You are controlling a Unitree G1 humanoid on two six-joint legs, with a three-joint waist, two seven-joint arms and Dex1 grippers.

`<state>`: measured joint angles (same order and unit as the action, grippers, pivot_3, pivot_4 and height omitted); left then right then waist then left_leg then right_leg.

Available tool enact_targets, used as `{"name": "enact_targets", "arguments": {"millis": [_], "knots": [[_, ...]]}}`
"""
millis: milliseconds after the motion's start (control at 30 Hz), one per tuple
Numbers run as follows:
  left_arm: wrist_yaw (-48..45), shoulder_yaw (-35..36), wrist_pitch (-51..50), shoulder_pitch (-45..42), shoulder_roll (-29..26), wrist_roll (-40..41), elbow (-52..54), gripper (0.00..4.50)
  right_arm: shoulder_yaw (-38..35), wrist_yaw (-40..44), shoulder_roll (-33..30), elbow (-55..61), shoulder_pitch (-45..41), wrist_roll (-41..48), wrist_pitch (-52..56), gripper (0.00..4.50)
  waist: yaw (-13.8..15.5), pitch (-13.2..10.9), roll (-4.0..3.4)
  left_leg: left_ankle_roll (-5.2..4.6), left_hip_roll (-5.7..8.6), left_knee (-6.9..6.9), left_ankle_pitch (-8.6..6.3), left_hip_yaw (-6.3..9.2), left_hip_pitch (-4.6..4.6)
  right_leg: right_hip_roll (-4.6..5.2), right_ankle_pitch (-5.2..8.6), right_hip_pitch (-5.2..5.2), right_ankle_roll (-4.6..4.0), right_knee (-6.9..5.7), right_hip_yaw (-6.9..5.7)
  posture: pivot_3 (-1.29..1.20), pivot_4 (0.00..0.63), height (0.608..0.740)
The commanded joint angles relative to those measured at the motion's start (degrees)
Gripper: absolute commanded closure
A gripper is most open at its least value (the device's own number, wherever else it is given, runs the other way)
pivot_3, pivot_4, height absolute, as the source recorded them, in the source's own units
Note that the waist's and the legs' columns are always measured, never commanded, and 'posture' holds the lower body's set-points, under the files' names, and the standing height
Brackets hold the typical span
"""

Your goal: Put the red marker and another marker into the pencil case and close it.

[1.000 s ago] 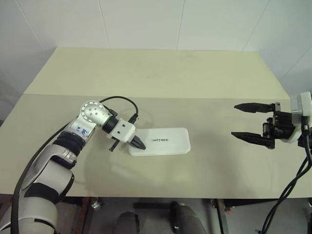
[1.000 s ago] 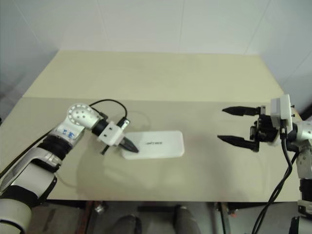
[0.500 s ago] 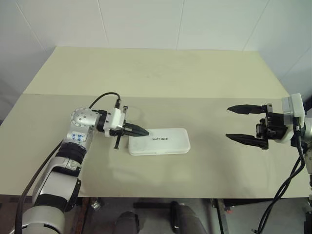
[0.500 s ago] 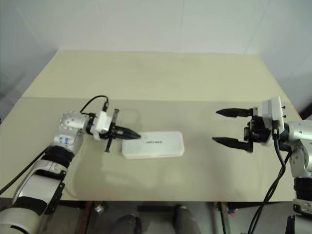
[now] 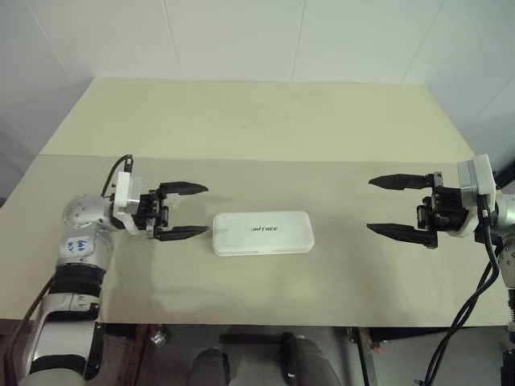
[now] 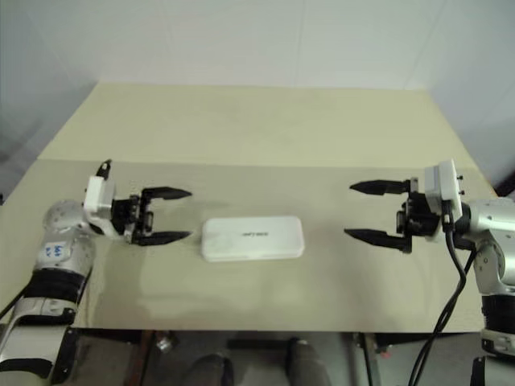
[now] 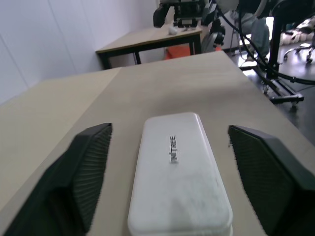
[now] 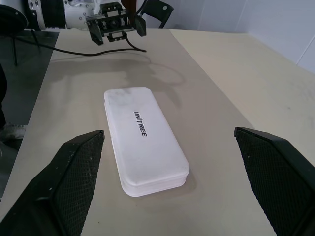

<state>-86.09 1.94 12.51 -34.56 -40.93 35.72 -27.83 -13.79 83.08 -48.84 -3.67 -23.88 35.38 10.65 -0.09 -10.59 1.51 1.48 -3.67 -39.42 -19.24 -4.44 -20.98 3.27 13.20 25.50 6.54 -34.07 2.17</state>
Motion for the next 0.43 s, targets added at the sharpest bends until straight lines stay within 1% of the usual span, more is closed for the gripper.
{"name": "enact_targets", "arguments": {"millis": [33,100,267,367,433], "knots": [[-6.4,0.9,0.1,0.3,-3.5,1.0,-1.0,0.03,-2.0,-1.3,-0.3,3.3,0.9,1.0,-0.2,0.0,0.1,0.0,0.0,0.0,0.0,0.0,0.0,0.01,0.0,0.0,0.0,0.0,-0.01,0.0,0.0,0.0,0.15,0.74],[-6.4,1.2,-0.3,0.5,-5.5,1.9,-1.8,0.03,-2.4,-2.5,0.1,5.3,1.9,1.5,0.1,0.0,0.0,0.0,0.0,0.0,0.0,0.01,0.0,0.0,-0.02,0.0,0.0,0.0,-0.01,-0.04,0.0,0.0,0.15,0.74],[-6.4,1.5,-1.1,1.1,-8.5,4.8,-1.9,0.03,-2.4,-4.4,1.2,9.2,4.3,2.2,-0.2,0.0,-0.1,0.0,0.0,0.0,0.0,0.04,-0.01,-0.02,-0.04,0.0,0.01,0.0,-0.01,-0.13,-0.01,0.0,0.15,0.74],[-6.4,2.1,-2.1,1.8,-9.8,7.5,-0.5,0.03,-2.7,-5.1,1.7,10.7,5.2,2.6,-0.4,0.0,-0.1,0.0,0.0,0.0,-0.01,0.05,-0.01,-0.02,-0.03,0.0,0.01,0.0,-0.01,-0.13,-0.01,0.0,0.15,0.74],[-6.4,2.2,-3.9,3.4,-12.2,9.9,1.2,0.03,-2.9,-5.8,2.4,11.4,5.8,2.6,-0.9,0.0,-0.1,0.0,-0.01,0.0,-0.01,0.04,-0.01,-0.02,-0.03,0.0,0.01,0.0,-0.02,-0.13,-0.02,0.0,0.15,0.74]]}}
